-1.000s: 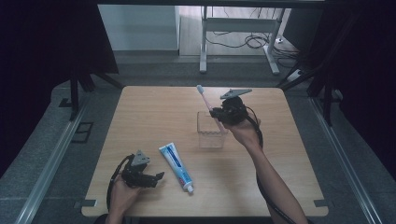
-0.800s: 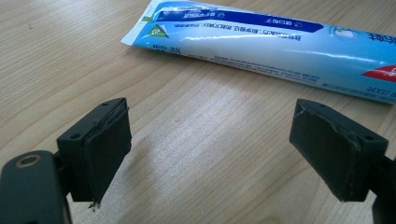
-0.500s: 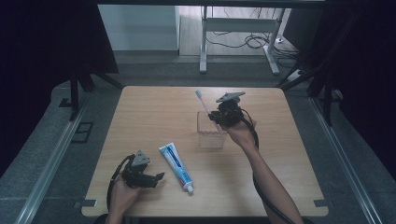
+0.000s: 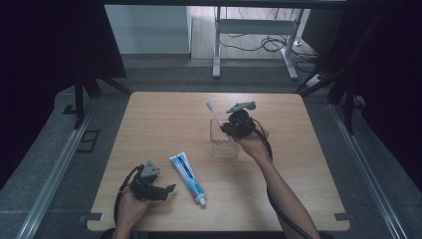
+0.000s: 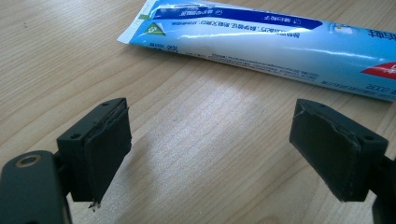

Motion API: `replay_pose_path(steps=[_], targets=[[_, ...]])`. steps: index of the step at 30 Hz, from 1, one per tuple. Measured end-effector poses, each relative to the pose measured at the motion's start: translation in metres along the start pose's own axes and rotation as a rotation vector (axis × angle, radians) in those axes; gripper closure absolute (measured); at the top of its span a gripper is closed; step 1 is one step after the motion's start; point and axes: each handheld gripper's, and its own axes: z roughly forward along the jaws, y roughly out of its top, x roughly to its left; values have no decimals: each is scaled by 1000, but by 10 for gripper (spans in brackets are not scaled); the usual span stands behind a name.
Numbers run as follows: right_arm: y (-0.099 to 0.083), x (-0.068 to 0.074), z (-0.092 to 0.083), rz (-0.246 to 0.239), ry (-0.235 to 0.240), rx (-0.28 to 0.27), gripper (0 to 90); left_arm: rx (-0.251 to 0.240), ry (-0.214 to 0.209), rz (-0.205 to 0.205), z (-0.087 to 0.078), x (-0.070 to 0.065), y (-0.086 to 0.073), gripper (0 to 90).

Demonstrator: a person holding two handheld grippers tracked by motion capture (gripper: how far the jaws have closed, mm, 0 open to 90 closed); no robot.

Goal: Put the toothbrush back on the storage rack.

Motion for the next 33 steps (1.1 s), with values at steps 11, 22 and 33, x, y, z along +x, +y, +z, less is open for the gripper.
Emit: replay_pose_path(steps=[11, 22, 33], targets=[[-4, -3, 7, -1, -4, 57, 792, 3, 0, 4, 0, 0, 0, 129], [-5, -5, 11, -7, 8, 113, 788, 3, -1, 4, 0, 0, 0, 128], [-7, -6, 16, -16, 15, 181, 790, 3, -1, 5, 0, 0, 0, 128]])
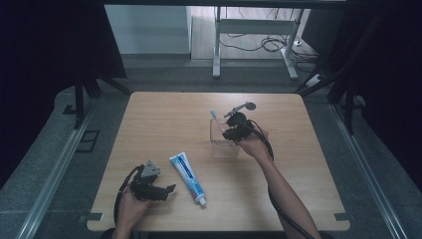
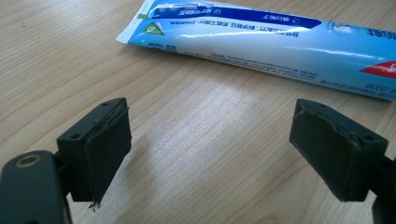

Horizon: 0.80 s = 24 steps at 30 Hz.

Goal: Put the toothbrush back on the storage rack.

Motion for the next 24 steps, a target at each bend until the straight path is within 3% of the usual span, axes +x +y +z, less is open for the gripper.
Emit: replay_pose_path(steps=[14, 24], targets=[[0, 1, -2, -7, 14, 8, 761, 3, -1, 4, 0, 0, 0, 129], [2, 8, -14, -34, 18, -31, 642, -1, -5, -2, 0, -1, 1, 129]])
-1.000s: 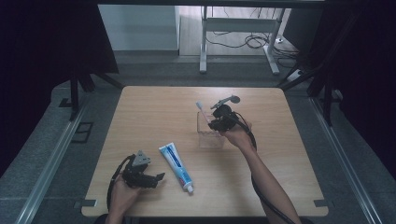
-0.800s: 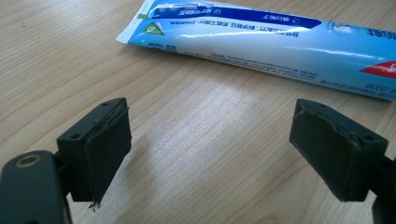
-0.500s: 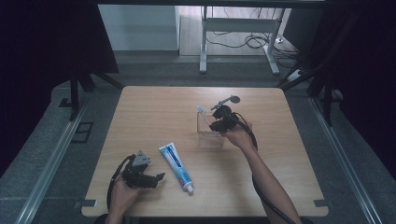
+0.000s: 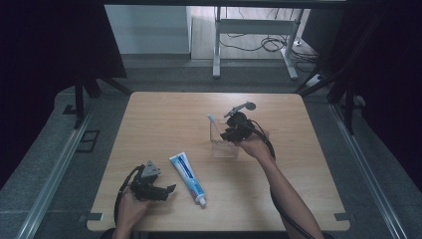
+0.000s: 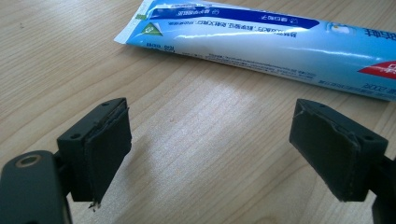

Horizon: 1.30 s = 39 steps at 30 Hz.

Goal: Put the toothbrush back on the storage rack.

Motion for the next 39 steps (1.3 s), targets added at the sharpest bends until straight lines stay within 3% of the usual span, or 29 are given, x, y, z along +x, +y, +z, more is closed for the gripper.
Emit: replay_pose_path(steps=[11, 20, 26, 35, 39], targets=[[-1, 10, -12, -48, -12, -52, 468, -15, -9, -14, -1, 1, 0, 130], [-2, 16, -19, -63, 6, -76, 326, -39, -24, -44, -1, 5, -1, 127], [-4, 18, -22, -77, 4, -85, 146, -81, -50, -71, -3, 6, -2, 126], [-8, 19, -35, -86, -5, -113, 33, -94, -58, -88, -4, 5, -2, 126], [-12, 19, -41, -83, -7, -114, 0, -84, -77, -78, -2, 5, -1, 125]])
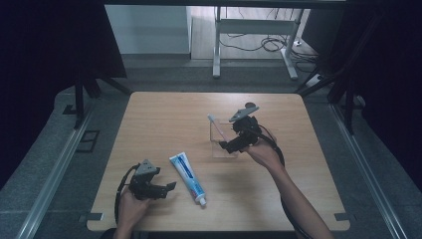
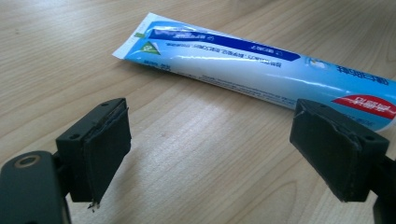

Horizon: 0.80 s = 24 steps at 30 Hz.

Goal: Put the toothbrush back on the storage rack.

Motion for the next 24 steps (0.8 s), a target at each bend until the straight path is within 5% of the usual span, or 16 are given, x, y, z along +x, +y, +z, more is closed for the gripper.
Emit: replay_pose_path(steps=[24], targets=[[-36, -1, -30, 1, -9, -5, 0, 44, 32, 24, 2, -6, 2, 125]])
